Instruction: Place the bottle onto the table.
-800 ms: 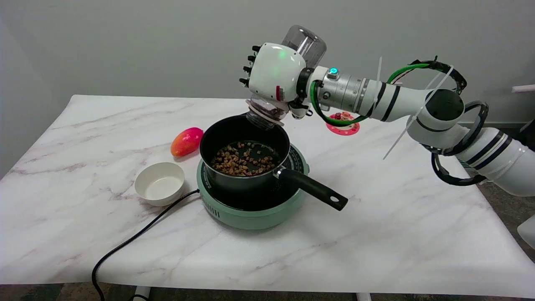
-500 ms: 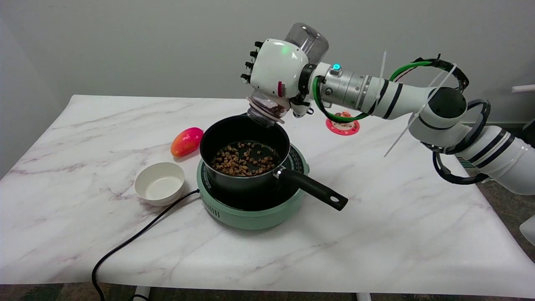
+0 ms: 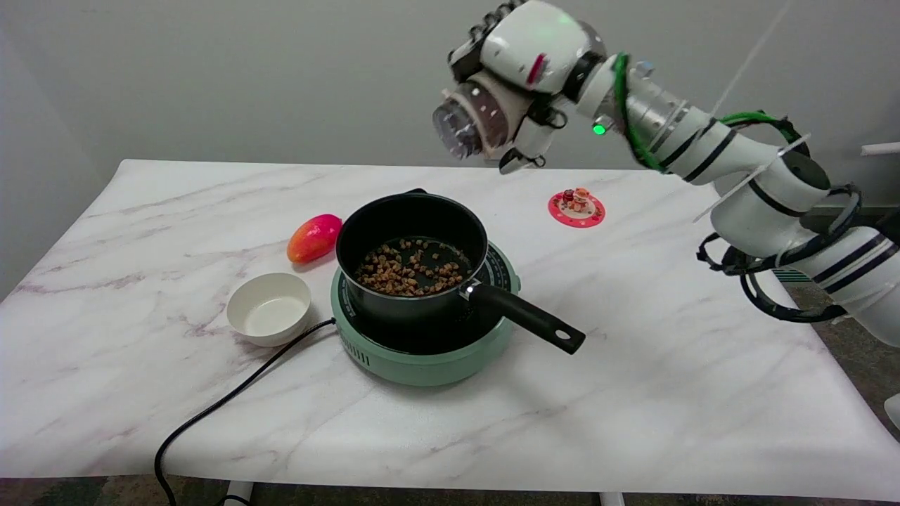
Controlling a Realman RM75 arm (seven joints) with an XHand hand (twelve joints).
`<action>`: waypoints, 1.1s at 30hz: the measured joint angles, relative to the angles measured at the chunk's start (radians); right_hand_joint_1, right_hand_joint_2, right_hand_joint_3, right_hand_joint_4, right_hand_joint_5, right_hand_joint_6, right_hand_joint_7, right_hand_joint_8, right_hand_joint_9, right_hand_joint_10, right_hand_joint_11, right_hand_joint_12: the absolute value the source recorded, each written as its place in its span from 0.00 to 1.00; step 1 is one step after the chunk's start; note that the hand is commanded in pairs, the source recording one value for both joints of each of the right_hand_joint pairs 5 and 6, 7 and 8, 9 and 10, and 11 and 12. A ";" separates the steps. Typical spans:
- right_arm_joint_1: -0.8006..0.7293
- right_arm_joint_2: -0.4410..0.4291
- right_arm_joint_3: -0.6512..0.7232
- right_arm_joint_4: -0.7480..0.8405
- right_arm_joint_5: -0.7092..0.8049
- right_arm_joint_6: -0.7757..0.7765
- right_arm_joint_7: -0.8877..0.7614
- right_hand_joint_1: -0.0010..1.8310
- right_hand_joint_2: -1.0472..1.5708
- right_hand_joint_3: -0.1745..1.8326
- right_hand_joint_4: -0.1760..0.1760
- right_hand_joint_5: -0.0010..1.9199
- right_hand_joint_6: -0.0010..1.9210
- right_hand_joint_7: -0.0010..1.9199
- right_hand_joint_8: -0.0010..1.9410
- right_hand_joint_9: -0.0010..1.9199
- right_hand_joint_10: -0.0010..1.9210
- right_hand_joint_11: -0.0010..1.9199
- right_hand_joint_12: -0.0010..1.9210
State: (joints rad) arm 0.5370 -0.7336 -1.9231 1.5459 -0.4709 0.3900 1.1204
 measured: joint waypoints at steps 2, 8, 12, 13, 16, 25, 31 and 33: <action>-0.039 -0.005 0.052 -0.013 0.113 0.003 -0.012 0.73 0.96 0.29 0.50 1.00 1.00 1.00 0.99 0.74 0.74 0.68 0.68; -0.162 -0.026 0.194 -0.074 0.455 0.046 -0.049 0.74 0.95 0.29 0.50 1.00 1.00 1.00 0.98 0.74 0.74 0.68 0.68; -0.255 -0.044 0.274 -0.128 0.688 0.098 -0.071 0.75 0.94 0.29 0.50 1.00 1.00 0.99 0.98 0.74 0.74 0.68 0.68; -0.276 -0.049 0.289 -0.141 0.742 0.111 -0.076 0.75 0.94 0.29 0.50 1.00 1.00 0.99 0.98 0.74 0.74 0.68 0.68; -0.337 -0.062 0.328 -0.179 0.901 0.145 -0.086 0.76 0.94 0.28 0.50 1.00 1.00 0.99 0.98 0.74 0.74 0.68 0.68; -0.466 -0.092 0.353 -0.279 1.306 0.248 -0.088 0.76 0.94 0.28 0.50 1.00 1.00 0.99 0.98 0.74 0.74 0.68 0.68; -0.506 -0.101 0.333 -0.319 1.454 0.271 -0.056 0.76 0.94 0.28 0.50 1.00 1.00 0.99 0.98 0.74 0.74 0.68 0.68; -0.511 -0.103 0.318 -0.335 1.497 0.272 -0.039 0.77 0.93 0.28 0.50 1.00 1.00 0.99 0.97 0.74 0.74 0.68 0.68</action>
State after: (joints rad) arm 0.0261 -0.8364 -1.6048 1.2104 1.0261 0.6620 1.0818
